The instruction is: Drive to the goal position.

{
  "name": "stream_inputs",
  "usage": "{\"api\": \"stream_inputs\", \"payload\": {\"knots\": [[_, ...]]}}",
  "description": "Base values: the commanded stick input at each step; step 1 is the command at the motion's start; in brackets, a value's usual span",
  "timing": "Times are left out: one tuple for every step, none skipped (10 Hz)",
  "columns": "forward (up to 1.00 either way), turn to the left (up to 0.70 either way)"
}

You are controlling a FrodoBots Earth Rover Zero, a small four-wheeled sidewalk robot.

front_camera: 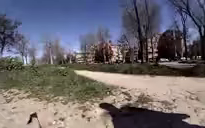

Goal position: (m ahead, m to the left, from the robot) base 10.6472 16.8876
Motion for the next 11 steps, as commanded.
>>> {"api": "stream_inputs", "payload": {"knots": [[0.70,-0.35],[0.70,-0.35],[0.70,-0.35],[0.70,-0.35],[0.70,-0.35],[0.70,-0.35],[0.70,-0.35],[0.70,-0.29],[0.70,-0.15],[0.70,-0.01],[0.70,0.00]]}}
